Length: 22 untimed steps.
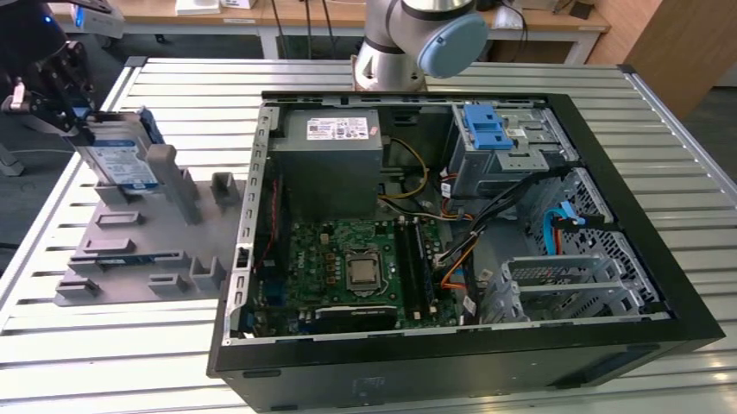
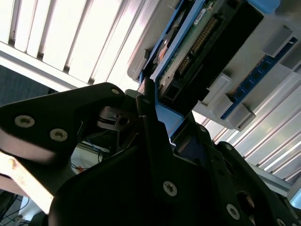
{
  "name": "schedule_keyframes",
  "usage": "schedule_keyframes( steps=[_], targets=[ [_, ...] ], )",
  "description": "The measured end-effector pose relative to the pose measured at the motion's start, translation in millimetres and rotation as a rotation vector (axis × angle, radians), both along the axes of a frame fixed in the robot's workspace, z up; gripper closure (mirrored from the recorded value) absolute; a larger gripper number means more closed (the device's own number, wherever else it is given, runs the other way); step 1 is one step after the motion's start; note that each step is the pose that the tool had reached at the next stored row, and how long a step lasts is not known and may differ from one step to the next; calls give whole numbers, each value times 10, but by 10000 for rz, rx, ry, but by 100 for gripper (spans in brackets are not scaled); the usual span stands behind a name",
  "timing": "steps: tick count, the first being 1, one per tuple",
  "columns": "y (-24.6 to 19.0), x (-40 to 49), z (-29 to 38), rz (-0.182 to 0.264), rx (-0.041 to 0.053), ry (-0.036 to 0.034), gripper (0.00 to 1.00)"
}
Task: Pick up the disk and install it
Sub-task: 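Pick up the disk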
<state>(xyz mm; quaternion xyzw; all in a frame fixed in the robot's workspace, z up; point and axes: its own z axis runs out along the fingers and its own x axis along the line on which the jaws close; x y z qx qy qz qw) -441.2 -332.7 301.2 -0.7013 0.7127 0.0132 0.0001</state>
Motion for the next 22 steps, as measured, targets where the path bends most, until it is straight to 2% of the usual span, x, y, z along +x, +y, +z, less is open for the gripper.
schedule_keyframes(
  steps=[22],
  targets=[
    [0,0,198,0,12,0,64]
  ],
)
